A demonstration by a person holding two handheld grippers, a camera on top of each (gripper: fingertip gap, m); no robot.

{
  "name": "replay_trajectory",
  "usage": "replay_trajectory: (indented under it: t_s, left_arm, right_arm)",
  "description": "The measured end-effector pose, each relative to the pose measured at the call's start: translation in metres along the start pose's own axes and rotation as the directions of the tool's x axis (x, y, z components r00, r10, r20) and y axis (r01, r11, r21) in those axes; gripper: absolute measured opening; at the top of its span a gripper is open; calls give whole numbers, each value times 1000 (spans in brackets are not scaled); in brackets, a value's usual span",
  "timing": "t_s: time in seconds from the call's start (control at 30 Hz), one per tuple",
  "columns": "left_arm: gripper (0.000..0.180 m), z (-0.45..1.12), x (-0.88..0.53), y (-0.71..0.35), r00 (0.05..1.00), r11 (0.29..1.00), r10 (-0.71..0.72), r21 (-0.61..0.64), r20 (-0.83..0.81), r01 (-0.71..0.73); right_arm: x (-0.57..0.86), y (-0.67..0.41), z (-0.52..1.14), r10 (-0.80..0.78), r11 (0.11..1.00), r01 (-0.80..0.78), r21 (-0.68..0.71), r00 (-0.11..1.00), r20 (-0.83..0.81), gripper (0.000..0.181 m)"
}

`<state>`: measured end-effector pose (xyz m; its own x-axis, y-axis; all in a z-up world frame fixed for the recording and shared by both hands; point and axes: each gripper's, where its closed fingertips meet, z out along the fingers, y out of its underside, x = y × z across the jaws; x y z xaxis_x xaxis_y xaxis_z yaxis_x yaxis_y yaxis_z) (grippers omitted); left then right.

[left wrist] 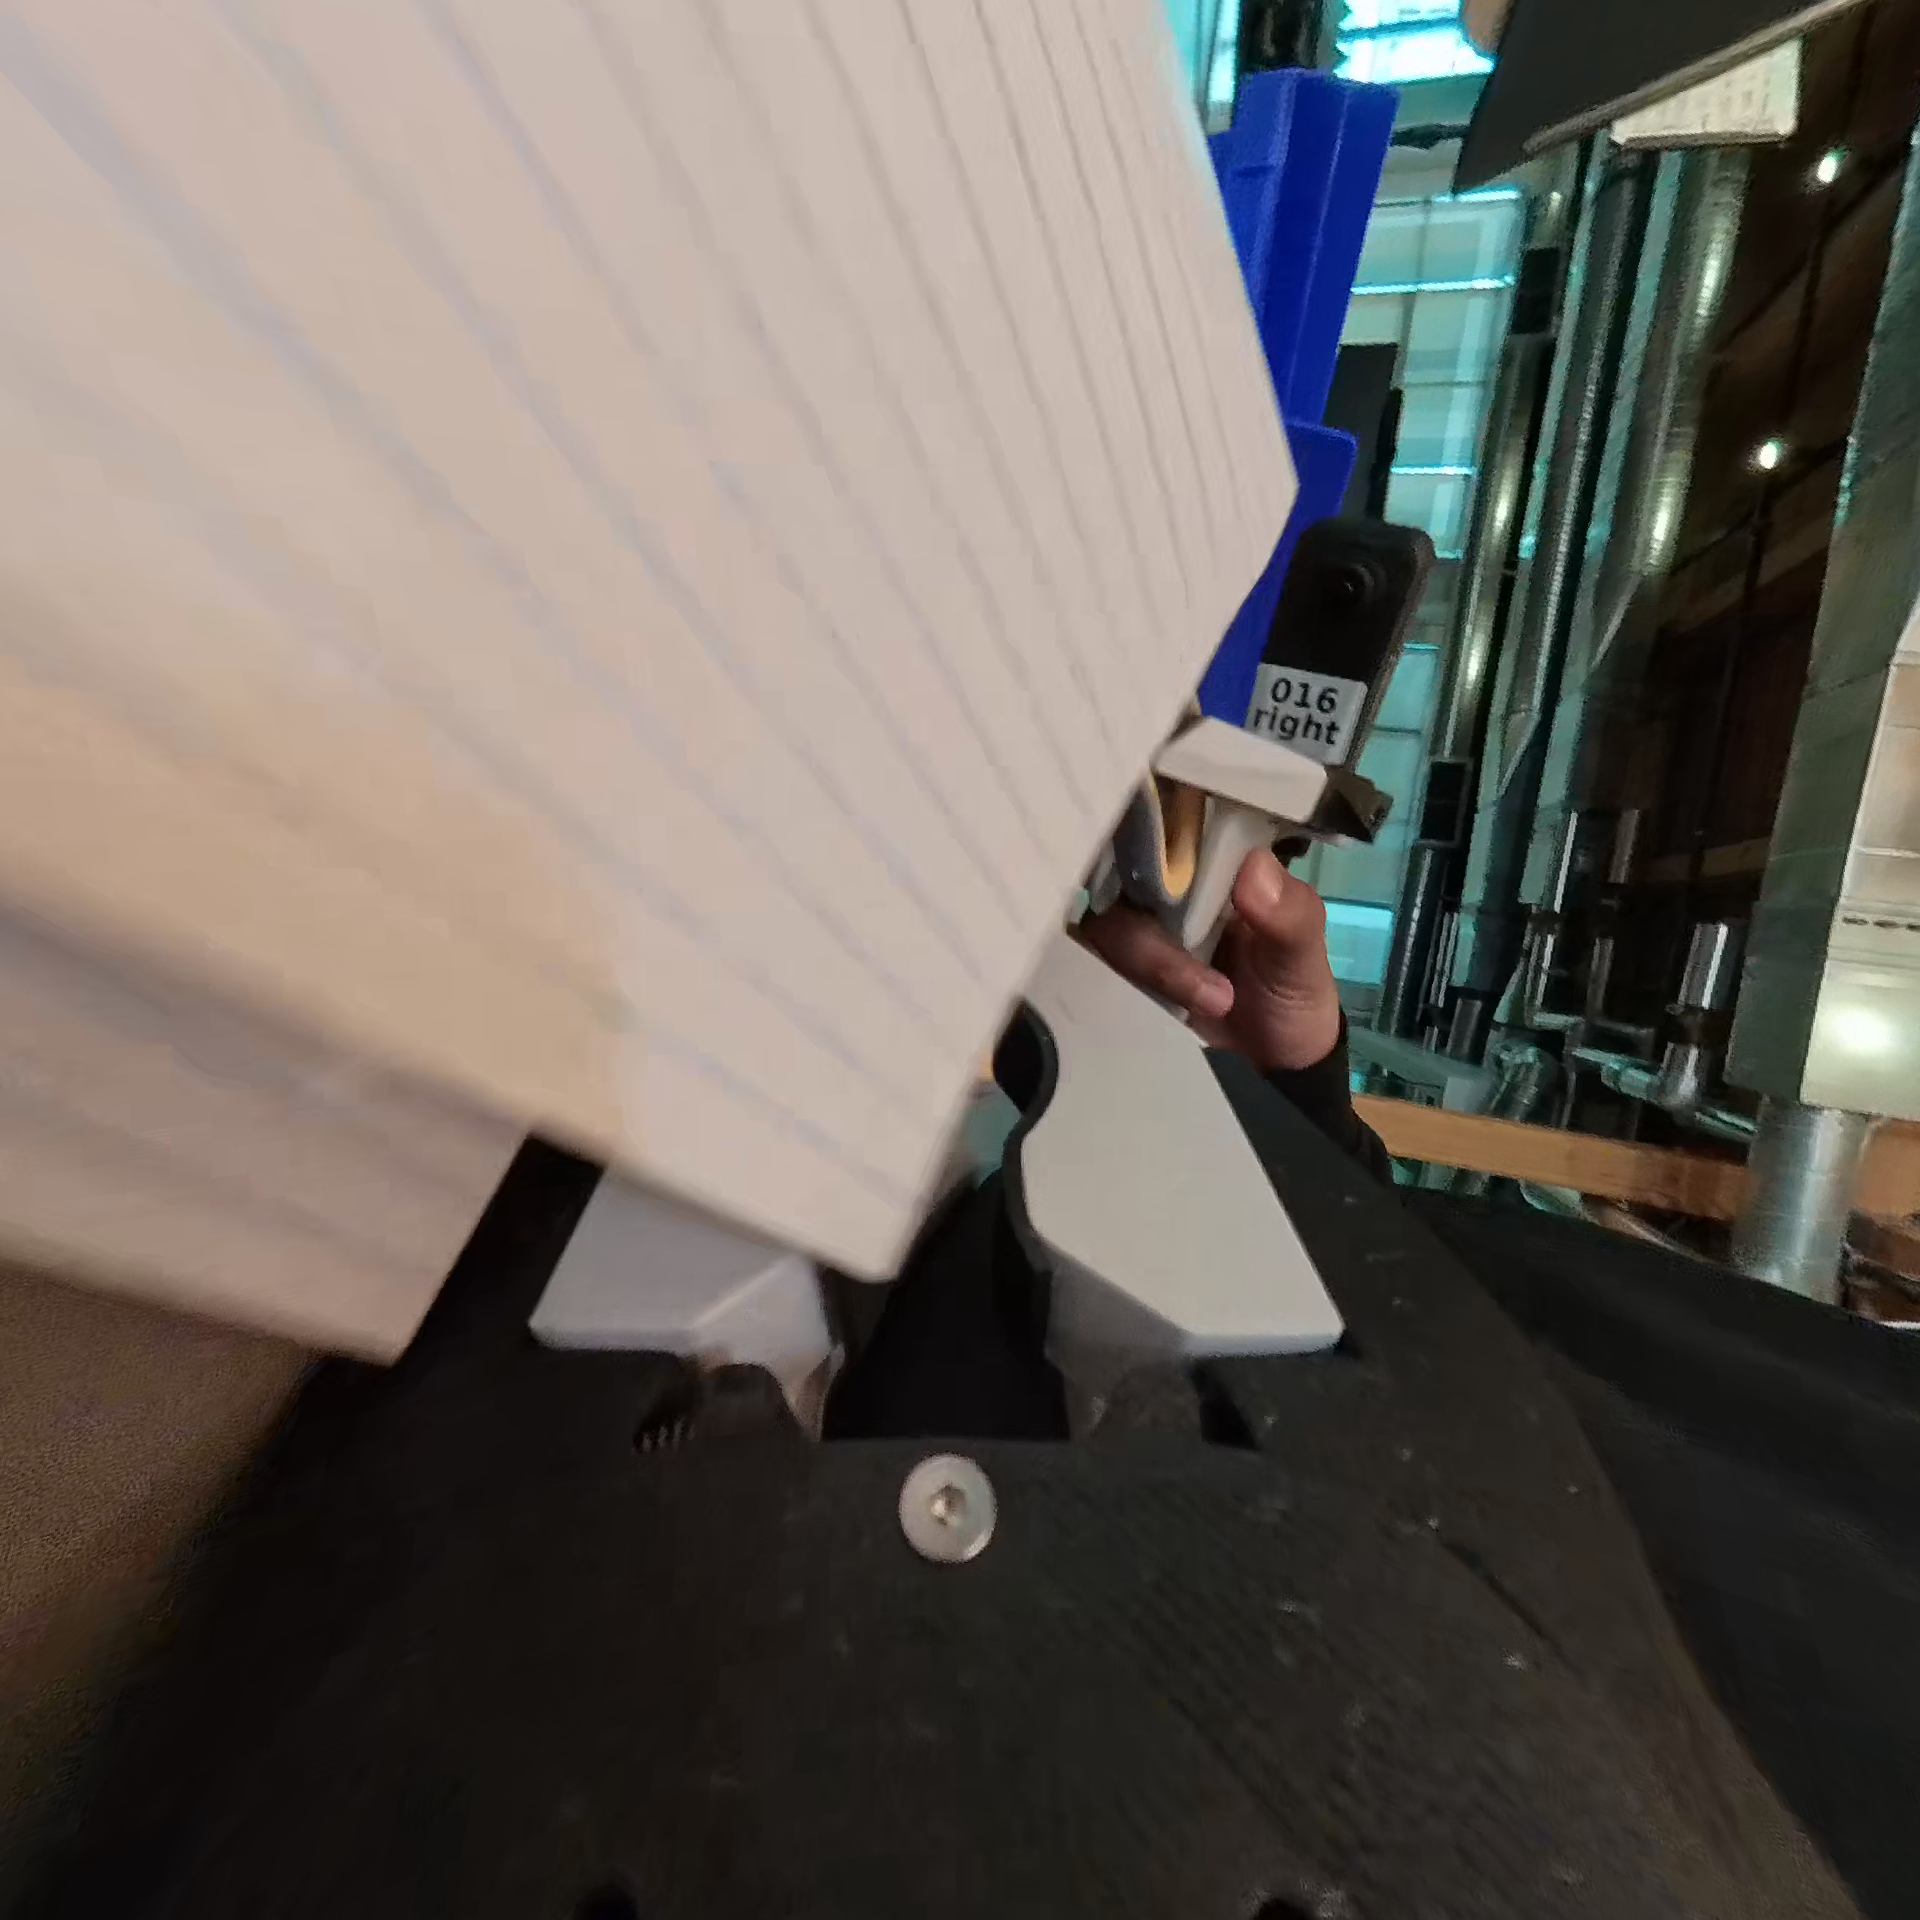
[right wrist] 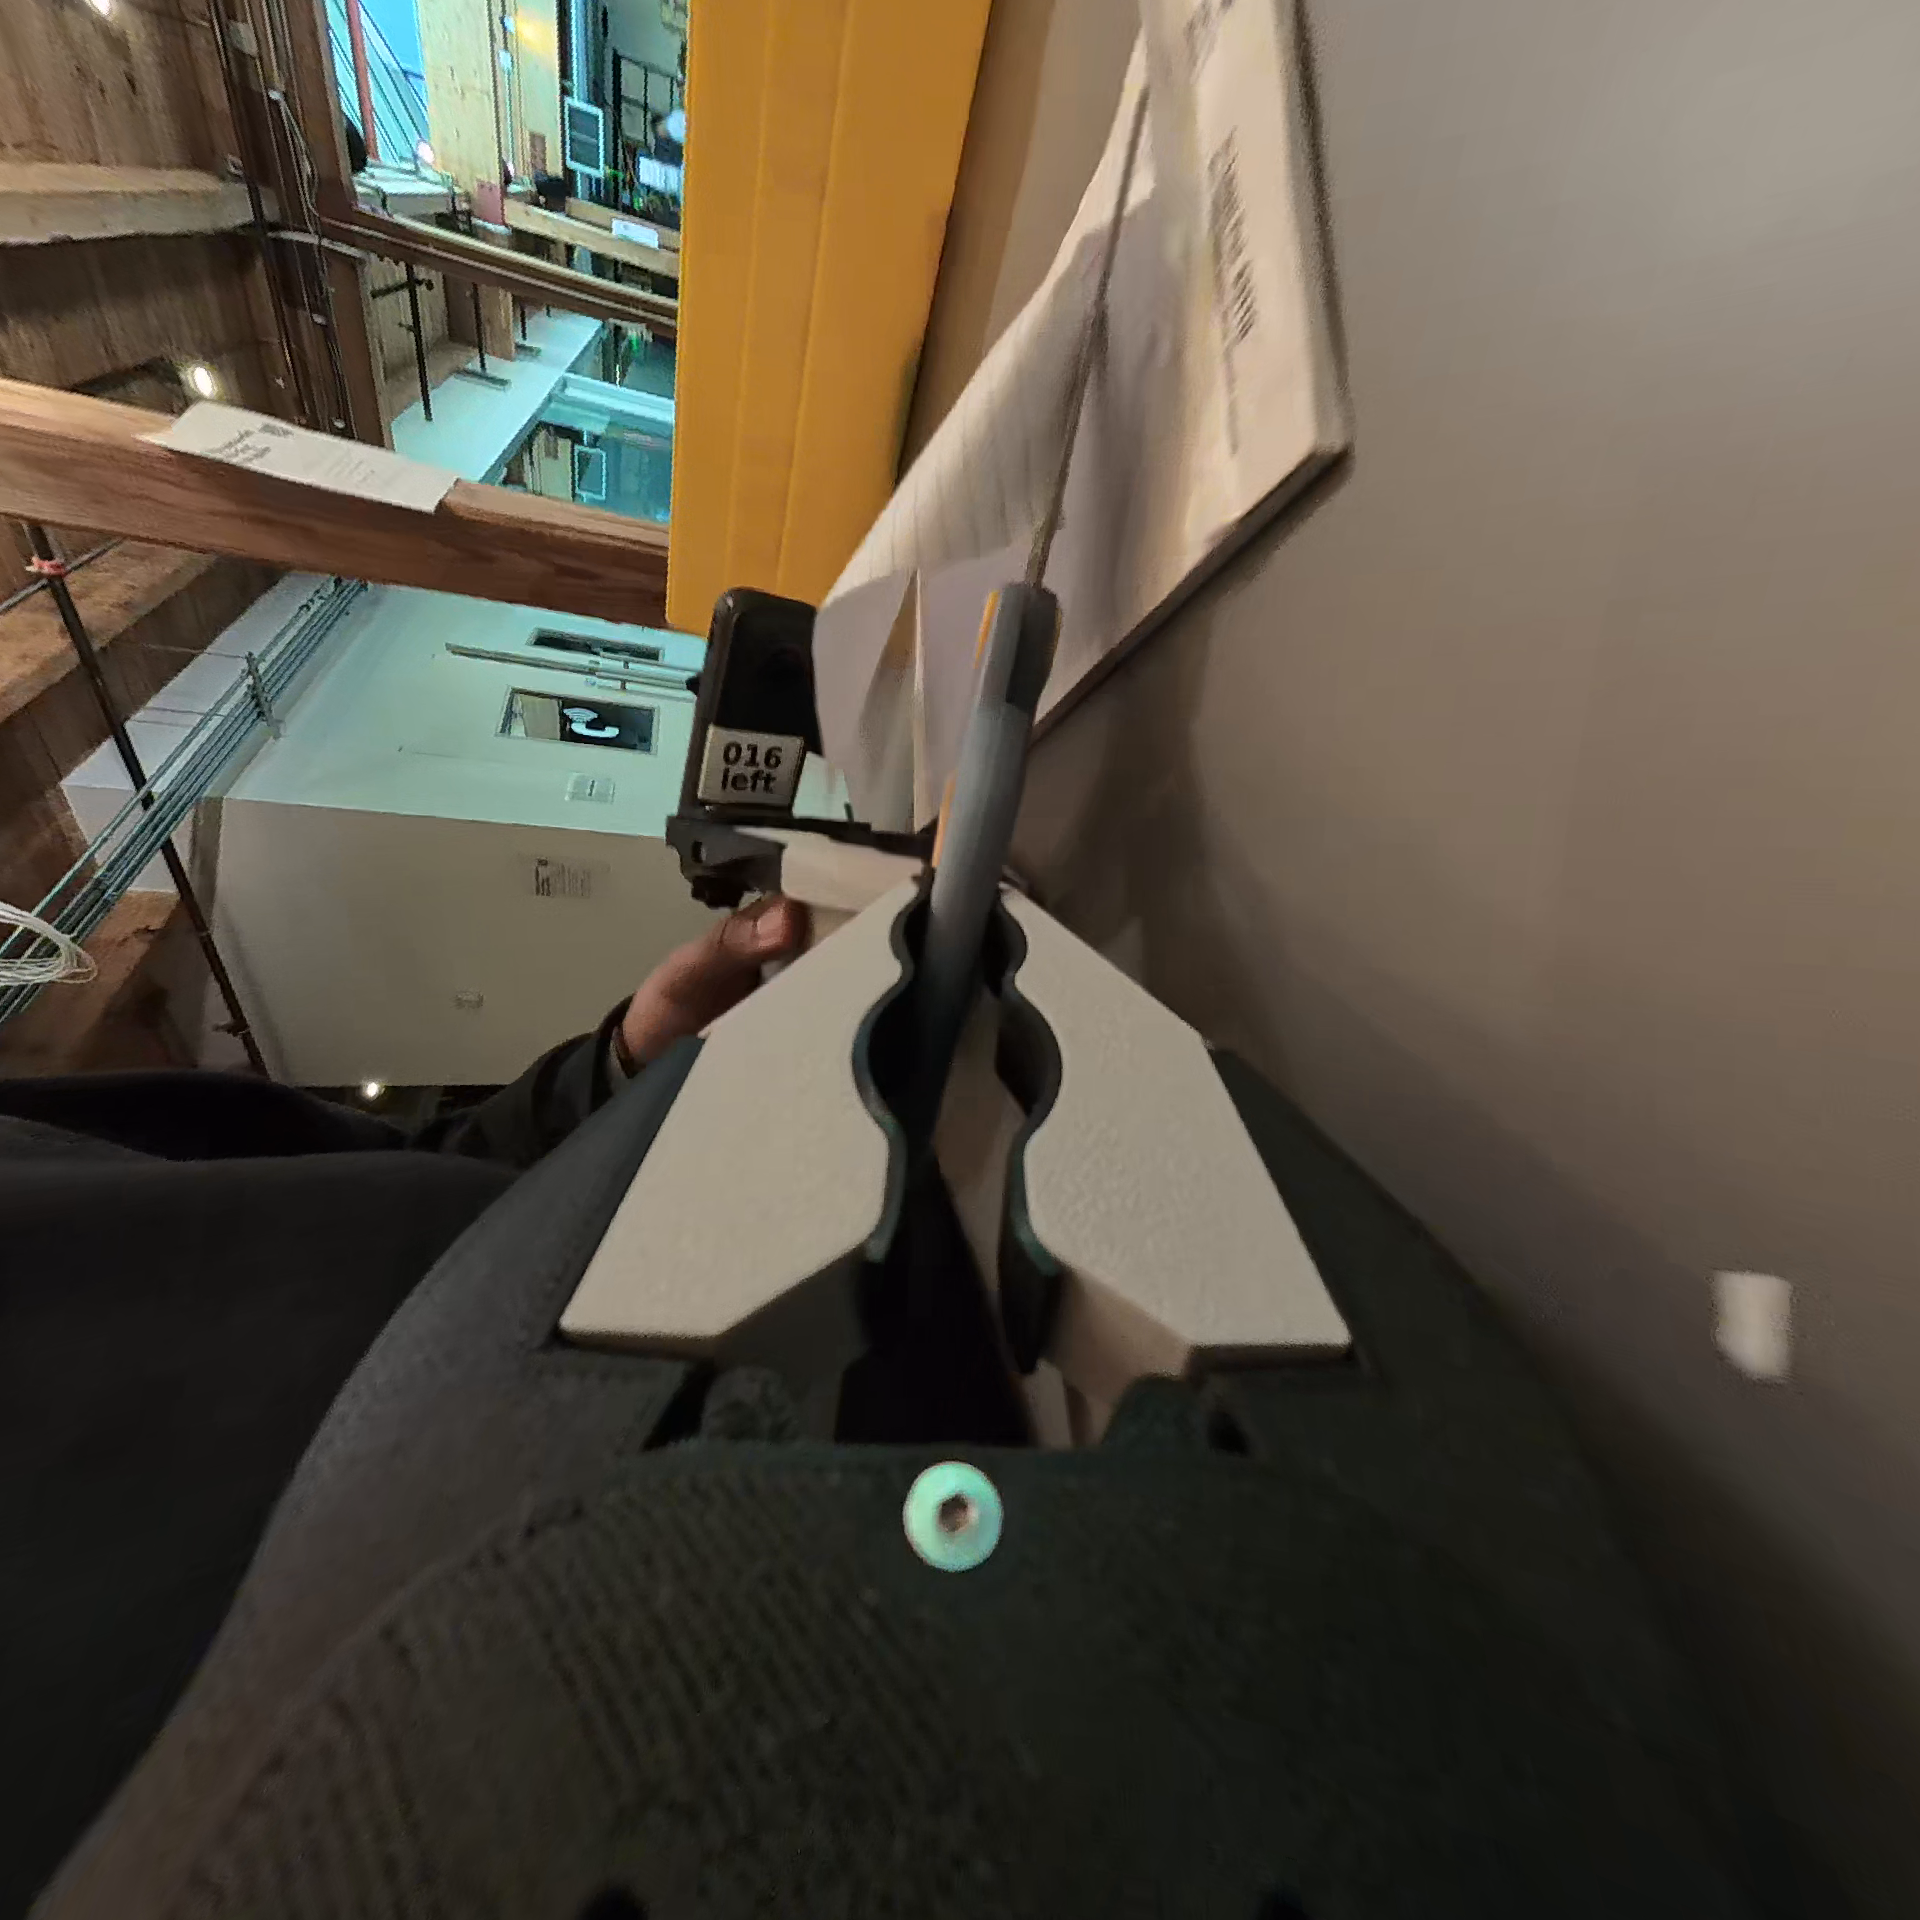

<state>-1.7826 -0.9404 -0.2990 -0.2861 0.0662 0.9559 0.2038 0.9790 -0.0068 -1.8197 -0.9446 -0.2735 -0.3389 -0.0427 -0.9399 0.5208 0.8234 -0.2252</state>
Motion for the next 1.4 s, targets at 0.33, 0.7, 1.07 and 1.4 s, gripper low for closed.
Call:
replay_trajectory:
  t_s: [0.33, 0.7, 1.07, 1.4]
  left_arm:
    - [12, -38, -9, -4, 1000, 998, -7, 59, 26, 5]
    - [9, 27, 15, 15, 998, 993, -40, -114, -51, 34]
    - [8, 26, 8, -23, 1000, 997, -3, 83, -12, 4]
    - [8, 6, 0, -38, 1000, 986, -29, 164, 9, 27]
  right_arm:
    - [-16, 15, 17, -43, 997, 45, -68, 999, 27, 9]
    - [12, -25, -25, -63, 989, 60, -132, 998, -19, 8]
    - [24, -61, 4, -95, 985, 92, -148, 995, -14, 7]
    - [23, -56, 17, -19, 999, 18, -28, 999, -34, 7]
